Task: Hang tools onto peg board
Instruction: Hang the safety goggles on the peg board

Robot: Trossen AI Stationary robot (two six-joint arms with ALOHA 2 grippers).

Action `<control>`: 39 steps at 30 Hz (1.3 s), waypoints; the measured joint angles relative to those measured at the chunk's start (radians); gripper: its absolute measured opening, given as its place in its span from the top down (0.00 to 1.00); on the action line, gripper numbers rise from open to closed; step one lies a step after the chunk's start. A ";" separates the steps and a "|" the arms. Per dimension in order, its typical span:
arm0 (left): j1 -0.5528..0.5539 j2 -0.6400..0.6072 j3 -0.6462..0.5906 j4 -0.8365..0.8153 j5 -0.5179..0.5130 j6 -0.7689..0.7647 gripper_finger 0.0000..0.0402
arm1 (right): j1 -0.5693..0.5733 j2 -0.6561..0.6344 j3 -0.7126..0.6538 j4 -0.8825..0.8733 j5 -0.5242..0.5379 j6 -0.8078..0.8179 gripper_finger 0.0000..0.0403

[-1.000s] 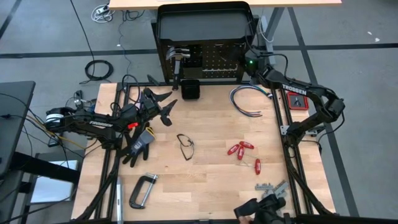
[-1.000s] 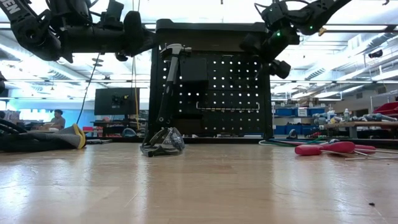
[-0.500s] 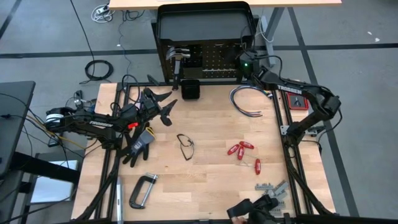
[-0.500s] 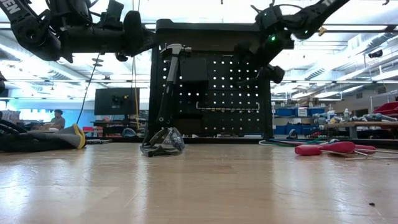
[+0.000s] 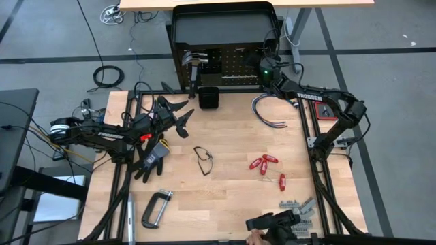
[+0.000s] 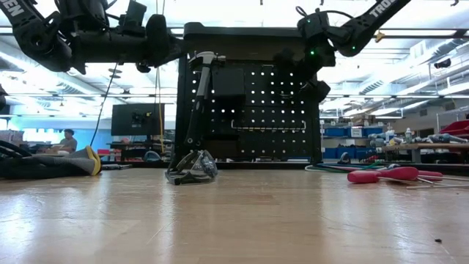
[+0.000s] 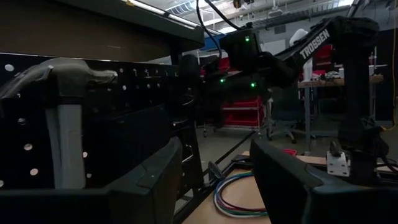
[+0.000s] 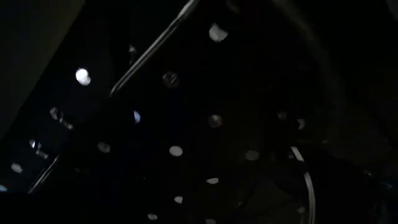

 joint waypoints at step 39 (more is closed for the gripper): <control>0.000 0.000 0.000 0.000 0.000 0.002 0.51 | 0.006 0.000 -0.001 -0.204 0.014 -0.081 0.17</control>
